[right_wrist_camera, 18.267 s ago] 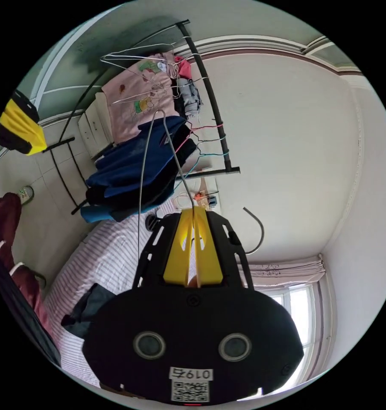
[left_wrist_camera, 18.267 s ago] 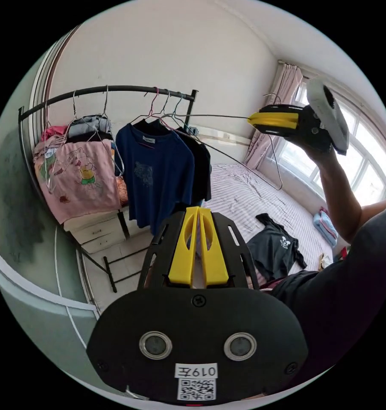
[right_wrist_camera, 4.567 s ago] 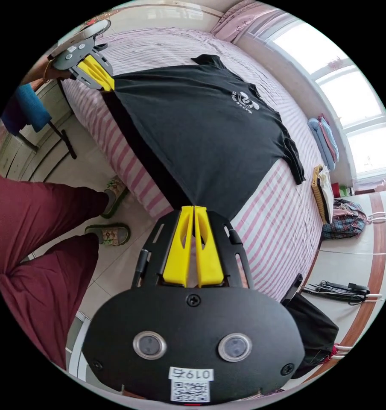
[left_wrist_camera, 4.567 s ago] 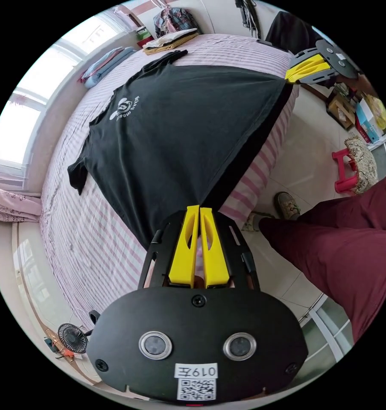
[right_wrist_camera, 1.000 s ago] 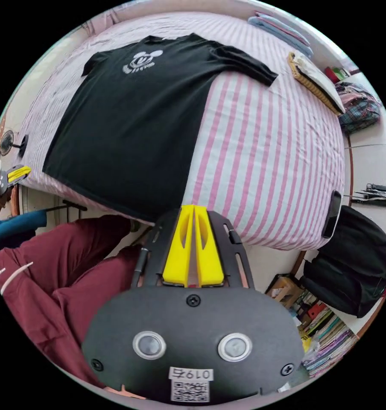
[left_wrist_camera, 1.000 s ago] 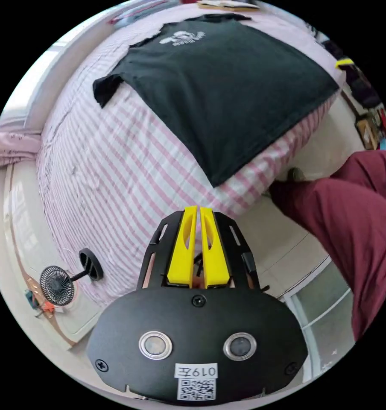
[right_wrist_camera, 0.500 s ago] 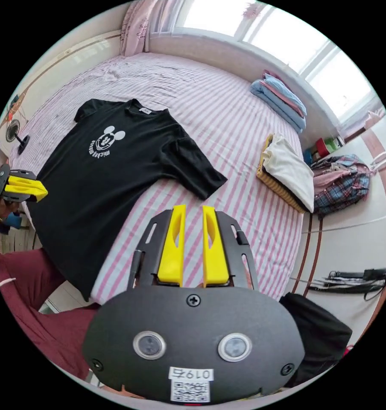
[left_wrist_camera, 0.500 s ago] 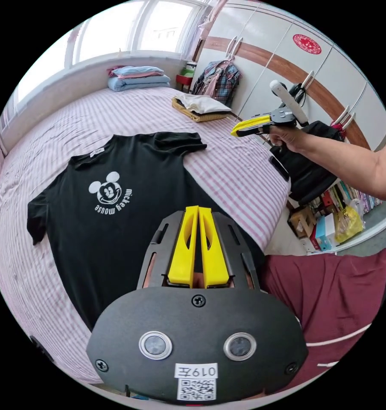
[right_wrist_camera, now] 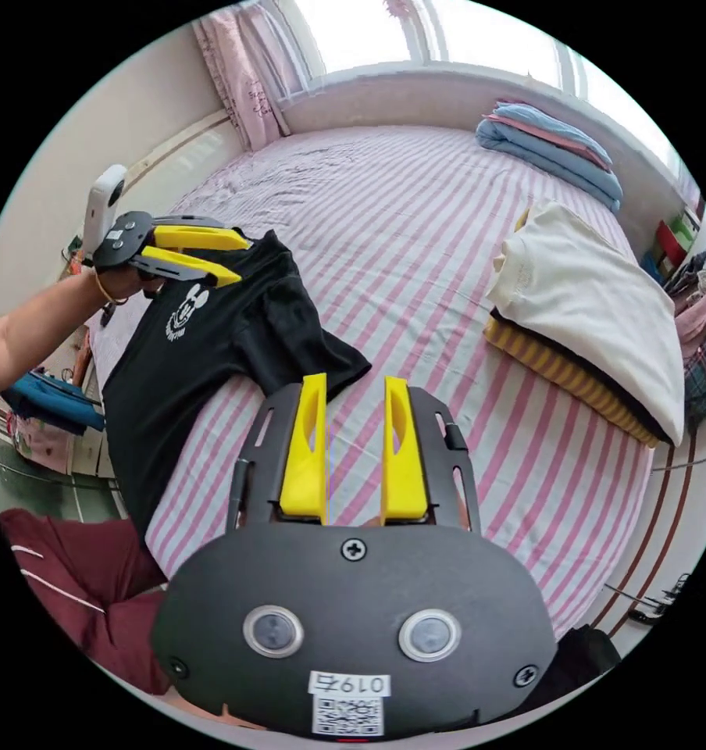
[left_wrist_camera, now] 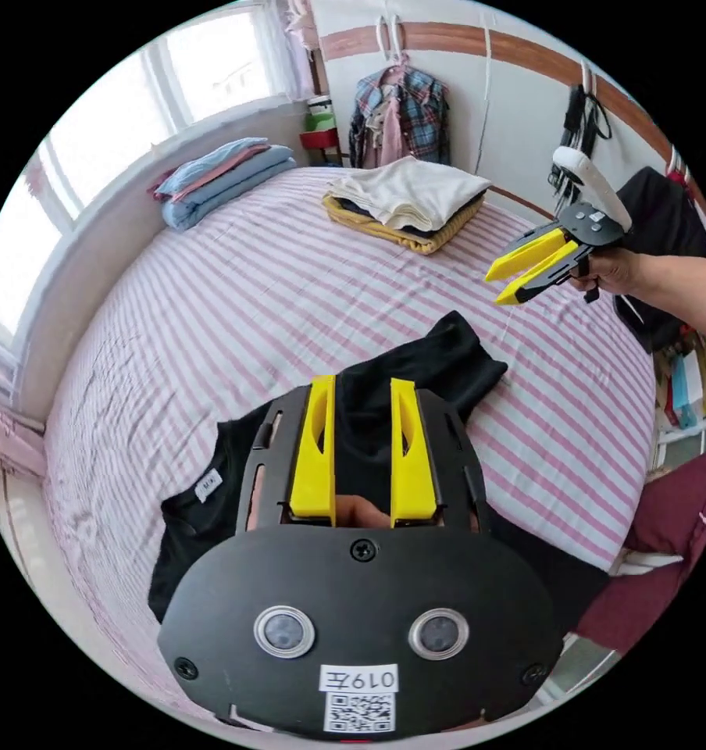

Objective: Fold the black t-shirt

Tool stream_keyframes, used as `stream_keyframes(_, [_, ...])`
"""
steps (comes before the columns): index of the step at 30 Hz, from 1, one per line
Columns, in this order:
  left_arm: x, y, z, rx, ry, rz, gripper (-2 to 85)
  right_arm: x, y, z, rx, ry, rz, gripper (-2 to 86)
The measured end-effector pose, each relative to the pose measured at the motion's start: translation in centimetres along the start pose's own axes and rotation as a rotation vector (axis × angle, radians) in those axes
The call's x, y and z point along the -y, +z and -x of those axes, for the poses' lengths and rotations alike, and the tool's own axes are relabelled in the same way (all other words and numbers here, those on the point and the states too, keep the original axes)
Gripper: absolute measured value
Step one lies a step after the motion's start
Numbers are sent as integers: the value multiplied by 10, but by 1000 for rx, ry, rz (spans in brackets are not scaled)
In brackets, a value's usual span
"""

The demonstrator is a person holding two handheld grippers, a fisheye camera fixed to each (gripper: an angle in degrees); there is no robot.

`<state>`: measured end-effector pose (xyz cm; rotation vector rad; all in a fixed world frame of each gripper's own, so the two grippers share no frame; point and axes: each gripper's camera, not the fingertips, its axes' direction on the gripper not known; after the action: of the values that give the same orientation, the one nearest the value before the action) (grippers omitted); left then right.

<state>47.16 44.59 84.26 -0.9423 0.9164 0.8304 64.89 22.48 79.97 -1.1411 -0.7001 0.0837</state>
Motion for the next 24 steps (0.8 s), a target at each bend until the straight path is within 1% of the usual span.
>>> stream_keyframes(2, [31,8,1,32,125,47,113,7,-4,-10,19,50,-27,83])
stream_keyframes(4, [67,17,0,20,274,98,112,13,-5,-20,65,103,-42,78])
stream_keyframes(7, [103,25,-2,-24,409,168,108,25,-1,-32,78,157,-10,77])
stream_keyframes(9, [123,26,-1,-65,446,200,104,32,-1,-42,127,226,1,72])
stream_keyframes(13, [172,23,7,-205,435,208,84,42,-10,-50,136,294,-16,64])
stream_keyframes(18, [219,28,6,-313,403,241,70,60,-32,-65,183,380,-51,61])
stream_keyframes(22, [258,25,-7,-349,399,268,62,79,-41,-74,238,409,-52,55])
stream_keyframes(24, [274,24,-16,-365,412,287,57,94,-46,-74,239,405,-48,38])
